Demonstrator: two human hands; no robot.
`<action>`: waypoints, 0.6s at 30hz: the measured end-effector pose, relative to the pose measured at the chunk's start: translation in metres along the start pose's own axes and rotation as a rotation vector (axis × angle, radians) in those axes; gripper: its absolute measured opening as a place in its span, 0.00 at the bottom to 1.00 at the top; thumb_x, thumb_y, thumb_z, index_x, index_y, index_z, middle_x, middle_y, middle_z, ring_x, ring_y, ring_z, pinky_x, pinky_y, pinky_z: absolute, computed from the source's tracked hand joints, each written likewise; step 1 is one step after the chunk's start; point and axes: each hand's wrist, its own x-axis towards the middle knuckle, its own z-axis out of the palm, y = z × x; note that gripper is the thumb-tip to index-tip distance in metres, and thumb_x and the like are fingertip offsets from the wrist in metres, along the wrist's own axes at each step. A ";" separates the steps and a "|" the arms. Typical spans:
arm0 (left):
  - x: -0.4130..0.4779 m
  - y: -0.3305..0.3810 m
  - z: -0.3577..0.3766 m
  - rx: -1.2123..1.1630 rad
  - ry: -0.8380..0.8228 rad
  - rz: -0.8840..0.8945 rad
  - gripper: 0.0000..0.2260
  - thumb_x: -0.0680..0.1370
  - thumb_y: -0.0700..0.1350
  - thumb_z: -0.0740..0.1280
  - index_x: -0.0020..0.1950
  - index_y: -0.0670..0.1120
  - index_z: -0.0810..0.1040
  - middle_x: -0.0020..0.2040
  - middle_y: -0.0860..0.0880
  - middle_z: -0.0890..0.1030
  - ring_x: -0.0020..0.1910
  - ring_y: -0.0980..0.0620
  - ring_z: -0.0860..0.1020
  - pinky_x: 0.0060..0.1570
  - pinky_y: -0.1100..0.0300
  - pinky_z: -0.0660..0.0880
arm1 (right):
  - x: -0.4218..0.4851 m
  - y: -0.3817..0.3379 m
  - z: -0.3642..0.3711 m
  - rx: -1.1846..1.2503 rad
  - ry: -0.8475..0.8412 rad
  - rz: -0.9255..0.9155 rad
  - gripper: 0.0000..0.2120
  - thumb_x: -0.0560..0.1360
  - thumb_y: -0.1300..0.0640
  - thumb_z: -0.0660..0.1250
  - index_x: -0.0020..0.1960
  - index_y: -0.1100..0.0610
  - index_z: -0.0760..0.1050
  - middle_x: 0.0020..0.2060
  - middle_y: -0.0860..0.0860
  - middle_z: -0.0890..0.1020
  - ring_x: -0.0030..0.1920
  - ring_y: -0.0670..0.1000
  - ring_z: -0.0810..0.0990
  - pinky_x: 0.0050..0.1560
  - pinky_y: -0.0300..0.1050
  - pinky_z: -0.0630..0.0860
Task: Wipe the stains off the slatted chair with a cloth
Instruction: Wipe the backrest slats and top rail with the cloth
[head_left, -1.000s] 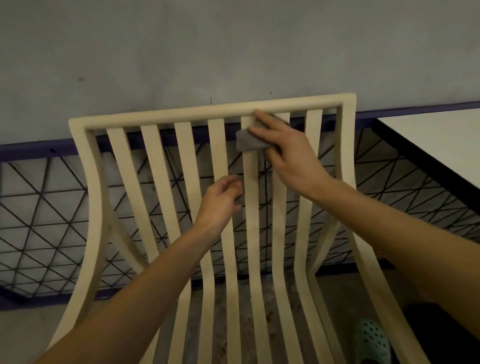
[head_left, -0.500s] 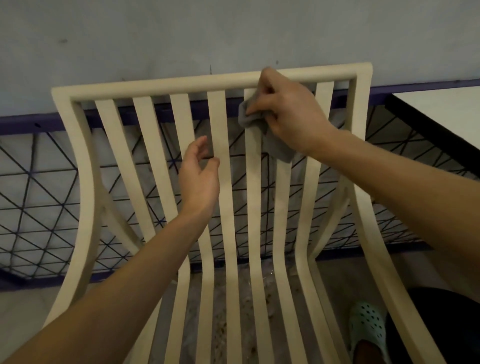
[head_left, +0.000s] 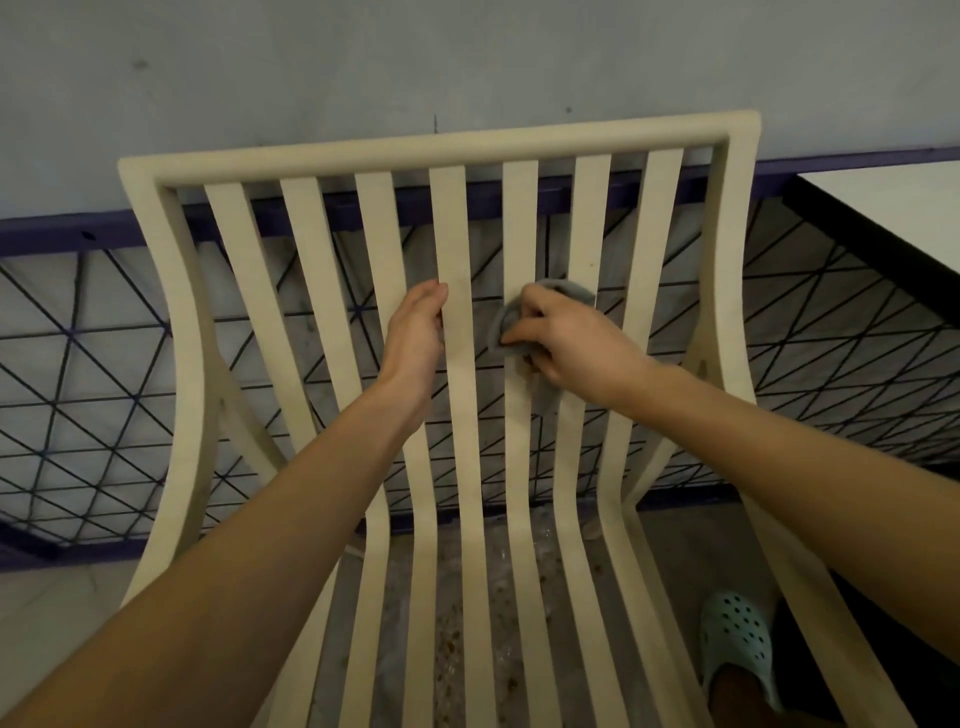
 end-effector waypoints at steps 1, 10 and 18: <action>0.001 0.000 0.001 -0.004 0.006 -0.006 0.14 0.83 0.48 0.59 0.66 0.45 0.74 0.55 0.50 0.80 0.54 0.54 0.78 0.57 0.57 0.74 | 0.004 0.003 -0.005 0.001 0.010 0.011 0.12 0.75 0.64 0.68 0.57 0.59 0.81 0.49 0.56 0.75 0.48 0.57 0.76 0.46 0.54 0.78; 0.001 0.002 0.002 -0.016 0.026 -0.054 0.09 0.83 0.49 0.58 0.51 0.52 0.77 0.49 0.51 0.82 0.49 0.54 0.79 0.50 0.57 0.75 | 0.041 0.003 -0.026 0.074 0.274 0.119 0.11 0.74 0.64 0.68 0.56 0.60 0.80 0.50 0.57 0.76 0.50 0.55 0.76 0.51 0.43 0.71; 0.002 -0.002 0.007 0.076 0.061 -0.035 0.07 0.82 0.49 0.60 0.56 0.50 0.75 0.56 0.48 0.79 0.61 0.44 0.76 0.66 0.44 0.70 | -0.009 -0.017 0.040 0.151 0.177 0.178 0.14 0.76 0.61 0.68 0.61 0.61 0.77 0.53 0.55 0.71 0.51 0.52 0.75 0.50 0.46 0.77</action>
